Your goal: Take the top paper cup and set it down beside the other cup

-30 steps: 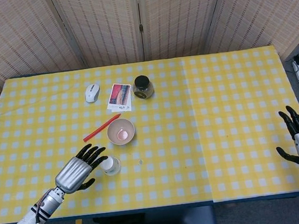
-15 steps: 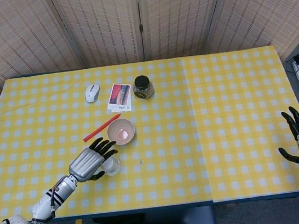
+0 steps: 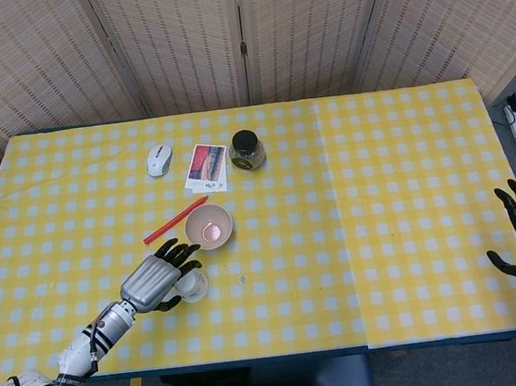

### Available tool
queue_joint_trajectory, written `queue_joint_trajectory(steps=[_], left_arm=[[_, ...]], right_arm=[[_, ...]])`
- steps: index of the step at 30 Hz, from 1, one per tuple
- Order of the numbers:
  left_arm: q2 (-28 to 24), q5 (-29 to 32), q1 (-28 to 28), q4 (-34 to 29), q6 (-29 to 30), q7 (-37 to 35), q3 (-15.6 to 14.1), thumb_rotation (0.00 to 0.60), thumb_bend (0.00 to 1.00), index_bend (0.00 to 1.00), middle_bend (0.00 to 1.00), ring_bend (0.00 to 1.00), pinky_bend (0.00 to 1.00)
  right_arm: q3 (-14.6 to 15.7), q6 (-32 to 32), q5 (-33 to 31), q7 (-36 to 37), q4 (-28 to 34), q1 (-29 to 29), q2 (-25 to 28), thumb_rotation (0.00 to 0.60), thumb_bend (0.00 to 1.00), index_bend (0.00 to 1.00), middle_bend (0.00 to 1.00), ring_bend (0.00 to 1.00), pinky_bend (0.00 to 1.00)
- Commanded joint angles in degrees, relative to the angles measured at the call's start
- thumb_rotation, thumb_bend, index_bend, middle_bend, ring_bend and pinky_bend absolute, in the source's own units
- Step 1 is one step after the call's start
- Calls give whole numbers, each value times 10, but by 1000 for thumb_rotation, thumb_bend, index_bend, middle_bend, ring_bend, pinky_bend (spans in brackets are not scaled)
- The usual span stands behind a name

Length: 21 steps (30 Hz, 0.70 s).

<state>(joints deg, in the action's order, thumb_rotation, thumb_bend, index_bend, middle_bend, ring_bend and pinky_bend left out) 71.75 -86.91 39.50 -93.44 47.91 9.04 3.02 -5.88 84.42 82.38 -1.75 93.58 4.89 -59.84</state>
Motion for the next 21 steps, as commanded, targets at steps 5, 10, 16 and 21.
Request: queue_joint_trajectory(steps=[5, 10, 16, 21], left_arm=[[0, 8, 5, -1, -1, 1, -4, 600, 438, 268, 84, 117, 60], [-3, 16, 9, -4, -4, 4, -6, 600, 452, 276, 88, 119, 60], [-3, 22, 12, -6, -4, 8, -8, 600, 452, 282, 90, 121, 60], [-2, 26, 14, -6, -1, 11, -10, 600, 453, 312, 104, 125, 60]], right_arm=[[1, -1, 0, 5, -4, -1, -2, 600, 257, 0, 0, 132, 37], [3, -5, -2, 11, -9, -1, -5, 600, 257, 0, 0, 134, 37], [3, -6, -3, 14, -12, -2, -6, 600, 256, 0, 0, 134, 37], [3, -7, -4, 17, -13, -3, -6, 600, 257, 0, 0, 135, 37]])
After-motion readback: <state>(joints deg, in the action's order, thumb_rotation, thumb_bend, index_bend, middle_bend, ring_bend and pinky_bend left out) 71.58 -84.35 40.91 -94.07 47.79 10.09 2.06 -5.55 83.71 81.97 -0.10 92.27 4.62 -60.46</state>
